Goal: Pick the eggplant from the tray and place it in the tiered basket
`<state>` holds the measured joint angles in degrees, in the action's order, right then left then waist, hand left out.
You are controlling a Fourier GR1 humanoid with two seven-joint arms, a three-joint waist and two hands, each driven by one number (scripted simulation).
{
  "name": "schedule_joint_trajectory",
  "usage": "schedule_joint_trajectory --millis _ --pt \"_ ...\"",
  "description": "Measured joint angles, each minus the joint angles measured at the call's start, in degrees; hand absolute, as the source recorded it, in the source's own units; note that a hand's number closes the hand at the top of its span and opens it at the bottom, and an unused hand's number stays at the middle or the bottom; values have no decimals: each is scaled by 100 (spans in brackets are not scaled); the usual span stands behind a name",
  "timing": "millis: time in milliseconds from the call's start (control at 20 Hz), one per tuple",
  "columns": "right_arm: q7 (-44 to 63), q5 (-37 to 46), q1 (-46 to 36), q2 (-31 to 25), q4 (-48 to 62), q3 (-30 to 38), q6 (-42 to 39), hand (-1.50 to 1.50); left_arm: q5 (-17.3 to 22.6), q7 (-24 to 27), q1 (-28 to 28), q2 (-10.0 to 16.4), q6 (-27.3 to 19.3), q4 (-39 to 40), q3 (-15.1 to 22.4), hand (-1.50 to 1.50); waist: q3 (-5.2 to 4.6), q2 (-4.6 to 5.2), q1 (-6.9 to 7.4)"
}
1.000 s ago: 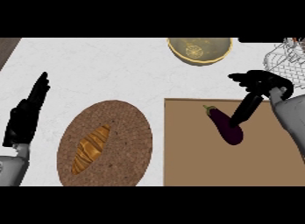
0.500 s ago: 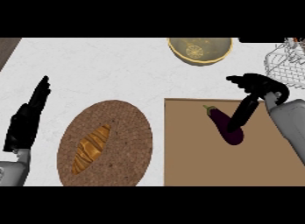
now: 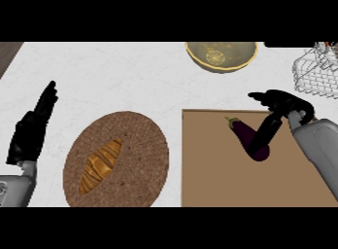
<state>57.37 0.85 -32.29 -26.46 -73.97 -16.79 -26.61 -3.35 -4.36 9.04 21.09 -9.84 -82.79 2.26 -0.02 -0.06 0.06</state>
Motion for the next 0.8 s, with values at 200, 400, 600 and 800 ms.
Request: schedule_joint_trajectory --millis 200,400,600,800 --pt "-74 211 -28 179 256 -15 -10 -150 -143 -30 -18 -109 6 -47 40 0 0 3 14" --pt "-186 373 113 309 346 20 -47 -150 -181 56 -18 -168 73 13 -62 0 0 4 8" --pt "-371 541 50 443 730 138 -132 -150 -135 21 -12 -111 259 -19 -221 0 1 8 23" --pt "-491 701 154 585 798 230 -215 -150 -237 64 -34 -220 276 -42 -279 0 -7 -4 17"
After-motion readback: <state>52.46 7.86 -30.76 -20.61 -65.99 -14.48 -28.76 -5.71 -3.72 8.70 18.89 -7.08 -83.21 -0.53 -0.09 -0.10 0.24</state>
